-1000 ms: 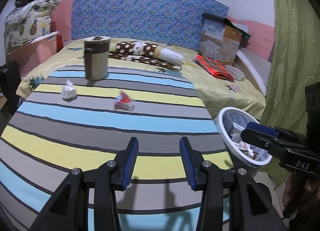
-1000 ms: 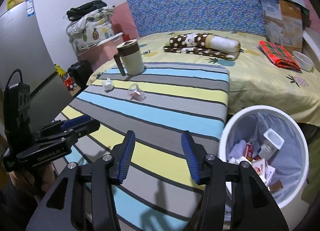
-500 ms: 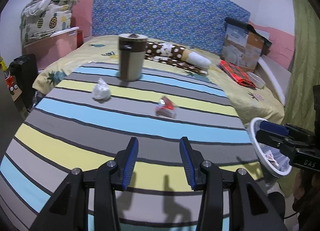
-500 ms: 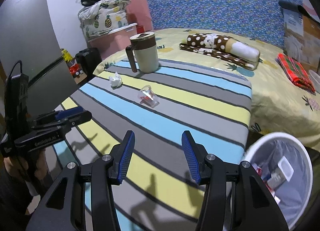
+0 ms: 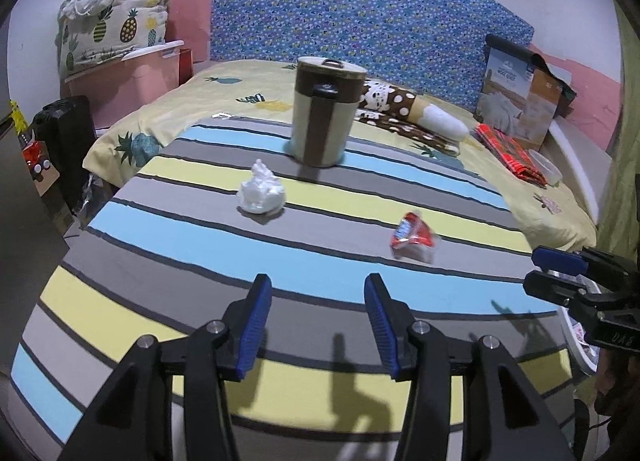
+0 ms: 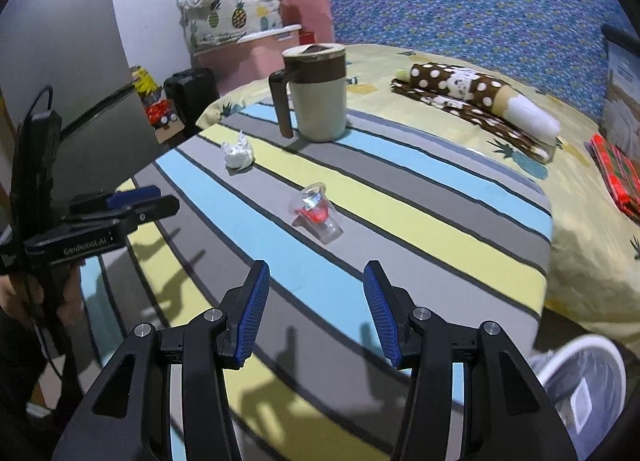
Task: Collect trash
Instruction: 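Move both tools back over the bed toward the tissue and red cup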
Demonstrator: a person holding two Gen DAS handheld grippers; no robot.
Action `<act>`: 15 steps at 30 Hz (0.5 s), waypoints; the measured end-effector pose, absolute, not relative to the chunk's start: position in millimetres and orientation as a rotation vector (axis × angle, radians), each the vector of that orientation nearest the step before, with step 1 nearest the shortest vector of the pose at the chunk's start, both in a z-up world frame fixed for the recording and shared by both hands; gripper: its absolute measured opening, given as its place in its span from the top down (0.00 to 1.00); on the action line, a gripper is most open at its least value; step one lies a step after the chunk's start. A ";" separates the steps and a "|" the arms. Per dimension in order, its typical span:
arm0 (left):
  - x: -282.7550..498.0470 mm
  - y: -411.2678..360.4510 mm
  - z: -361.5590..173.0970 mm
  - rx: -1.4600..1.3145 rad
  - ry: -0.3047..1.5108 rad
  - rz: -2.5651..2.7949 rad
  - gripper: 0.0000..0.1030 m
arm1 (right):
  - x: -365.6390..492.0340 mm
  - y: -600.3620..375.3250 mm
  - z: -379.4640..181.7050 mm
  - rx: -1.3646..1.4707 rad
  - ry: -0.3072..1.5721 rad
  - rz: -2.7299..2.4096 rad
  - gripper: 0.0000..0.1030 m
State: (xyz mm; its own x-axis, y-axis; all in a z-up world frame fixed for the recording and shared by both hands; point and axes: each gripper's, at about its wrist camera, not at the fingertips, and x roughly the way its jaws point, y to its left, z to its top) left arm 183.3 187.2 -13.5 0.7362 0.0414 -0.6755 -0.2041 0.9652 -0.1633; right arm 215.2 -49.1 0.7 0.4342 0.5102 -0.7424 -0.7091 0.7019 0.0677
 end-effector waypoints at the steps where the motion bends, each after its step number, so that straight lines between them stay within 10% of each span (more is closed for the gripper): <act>1: 186.4 190.7 -14.6 -0.232 0.736 0.137 0.51 | 217.7 -45.9 -1.1 -0.281 0.825 0.773 0.51; 15: 242.2 231.9 -32.6 -0.233 0.759 0.144 0.45 | 260.0 -8.4 -31.9 -0.368 0.872 0.785 0.51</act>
